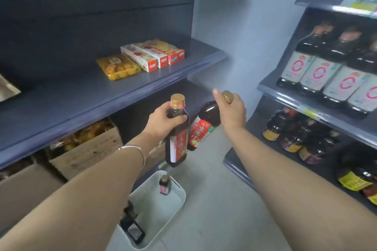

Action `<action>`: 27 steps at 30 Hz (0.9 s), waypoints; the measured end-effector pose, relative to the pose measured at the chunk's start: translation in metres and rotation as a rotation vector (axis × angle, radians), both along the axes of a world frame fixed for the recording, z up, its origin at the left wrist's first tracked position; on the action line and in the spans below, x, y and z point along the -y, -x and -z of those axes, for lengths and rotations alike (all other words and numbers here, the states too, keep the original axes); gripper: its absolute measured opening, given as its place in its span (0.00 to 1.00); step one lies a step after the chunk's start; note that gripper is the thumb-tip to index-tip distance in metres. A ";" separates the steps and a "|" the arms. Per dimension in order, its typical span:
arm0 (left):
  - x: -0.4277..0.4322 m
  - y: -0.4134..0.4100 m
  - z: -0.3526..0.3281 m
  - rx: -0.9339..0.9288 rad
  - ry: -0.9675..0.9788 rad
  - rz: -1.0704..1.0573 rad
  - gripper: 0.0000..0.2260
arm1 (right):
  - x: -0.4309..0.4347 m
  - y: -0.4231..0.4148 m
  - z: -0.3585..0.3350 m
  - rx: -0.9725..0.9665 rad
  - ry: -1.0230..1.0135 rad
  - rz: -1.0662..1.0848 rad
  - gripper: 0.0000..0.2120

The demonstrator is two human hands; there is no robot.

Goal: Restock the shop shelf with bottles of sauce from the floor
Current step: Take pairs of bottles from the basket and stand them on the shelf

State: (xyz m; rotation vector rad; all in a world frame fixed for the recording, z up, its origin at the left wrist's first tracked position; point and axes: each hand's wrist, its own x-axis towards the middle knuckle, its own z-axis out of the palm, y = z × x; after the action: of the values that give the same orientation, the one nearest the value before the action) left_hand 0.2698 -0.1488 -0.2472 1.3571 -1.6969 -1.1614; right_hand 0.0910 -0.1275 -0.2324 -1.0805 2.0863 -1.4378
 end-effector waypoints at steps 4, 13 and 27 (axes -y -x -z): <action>-0.020 0.043 -0.040 -0.101 -0.010 0.167 0.12 | -0.034 0.040 -0.043 0.009 0.061 0.112 0.24; -0.068 0.163 -0.090 -0.089 0.019 0.578 0.09 | -0.135 0.149 -0.100 0.097 0.202 0.210 0.21; -0.194 0.408 -0.116 -0.118 0.024 0.828 0.13 | -0.318 0.373 -0.111 0.138 0.169 0.433 0.09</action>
State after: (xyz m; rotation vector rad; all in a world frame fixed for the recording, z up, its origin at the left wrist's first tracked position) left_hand -0.1383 0.0450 -0.1313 0.5242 -2.2422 -1.5984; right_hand -0.2816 0.1902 -0.1213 -0.5793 2.2171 -1.8580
